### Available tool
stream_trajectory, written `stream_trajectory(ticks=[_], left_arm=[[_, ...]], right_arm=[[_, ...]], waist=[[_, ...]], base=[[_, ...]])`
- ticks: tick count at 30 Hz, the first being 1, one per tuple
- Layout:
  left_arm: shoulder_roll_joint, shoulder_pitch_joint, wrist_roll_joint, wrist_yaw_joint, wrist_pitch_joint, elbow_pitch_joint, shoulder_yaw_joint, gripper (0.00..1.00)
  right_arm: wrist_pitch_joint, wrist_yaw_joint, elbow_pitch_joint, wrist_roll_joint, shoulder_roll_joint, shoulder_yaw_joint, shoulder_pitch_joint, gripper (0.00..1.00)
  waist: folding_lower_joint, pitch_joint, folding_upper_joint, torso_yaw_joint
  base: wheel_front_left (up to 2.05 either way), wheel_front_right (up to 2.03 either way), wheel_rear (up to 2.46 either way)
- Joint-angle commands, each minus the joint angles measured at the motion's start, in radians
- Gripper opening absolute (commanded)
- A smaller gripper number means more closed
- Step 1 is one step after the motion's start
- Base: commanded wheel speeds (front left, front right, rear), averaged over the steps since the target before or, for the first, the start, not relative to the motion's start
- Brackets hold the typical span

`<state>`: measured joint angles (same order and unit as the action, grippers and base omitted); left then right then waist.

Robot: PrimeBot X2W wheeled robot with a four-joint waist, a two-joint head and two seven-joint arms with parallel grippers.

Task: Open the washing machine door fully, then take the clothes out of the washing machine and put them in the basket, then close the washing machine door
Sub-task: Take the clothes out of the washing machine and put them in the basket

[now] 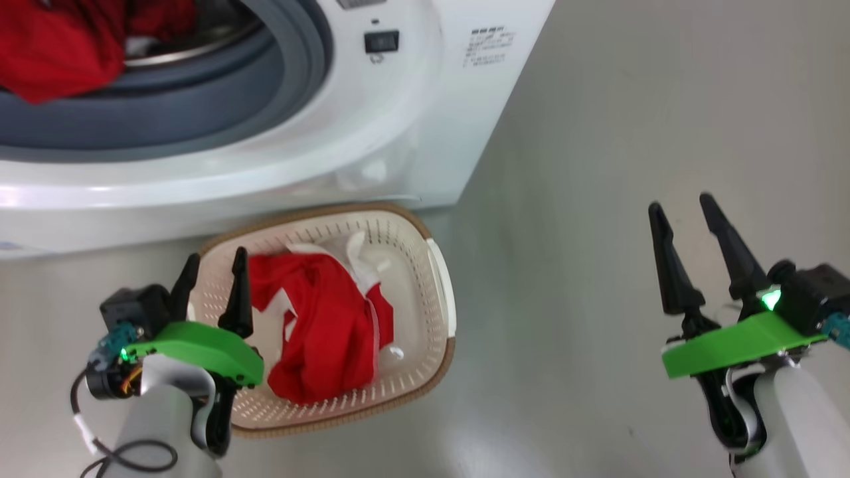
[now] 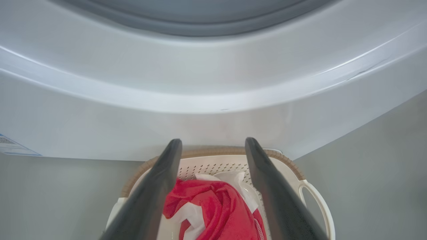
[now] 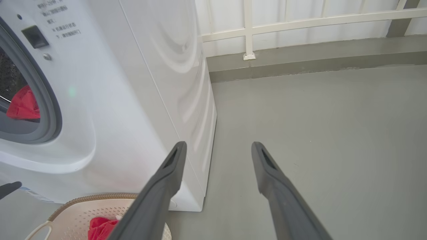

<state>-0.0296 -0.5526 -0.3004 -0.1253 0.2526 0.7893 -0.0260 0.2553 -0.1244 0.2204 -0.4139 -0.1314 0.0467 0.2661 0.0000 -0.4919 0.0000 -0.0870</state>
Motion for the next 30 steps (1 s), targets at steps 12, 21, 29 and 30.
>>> stream_trajectory(ticks=[12,21,29,30], left_arm=[[-0.021,0.177,-0.011,-0.005,0.009,-0.238,-0.019,1.00],[-0.021,0.291,0.021,-0.005,0.009,-0.388,-0.013,1.00],[-0.021,0.384,0.048,-0.005,0.009,-0.485,-0.017,1.00],[-0.021,0.395,0.047,-0.005,0.009,-0.495,-0.021,1.00]], right_arm=[[0.006,-0.006,0.002,0.003,-0.026,0.025,-0.117,1.00],[0.006,-0.006,0.004,0.001,-0.038,0.014,-0.183,1.00],[0.006,-0.006,0.001,0.002,-0.045,-0.010,-0.245,1.00],[0.006,-0.006,0.000,0.003,-0.045,-0.012,-0.251,1.00]], waist=[[0.0000,0.203,0.0000,0.036],[0.0000,0.286,0.0000,0.047],[0.0000,0.337,0.0000,0.068],[0.0000,0.341,0.0000,0.070]], base=[[0.00,0.00,0.00],[0.00,0.00,0.00],[0.00,0.00,0.00],[0.00,0.00,0.00]])
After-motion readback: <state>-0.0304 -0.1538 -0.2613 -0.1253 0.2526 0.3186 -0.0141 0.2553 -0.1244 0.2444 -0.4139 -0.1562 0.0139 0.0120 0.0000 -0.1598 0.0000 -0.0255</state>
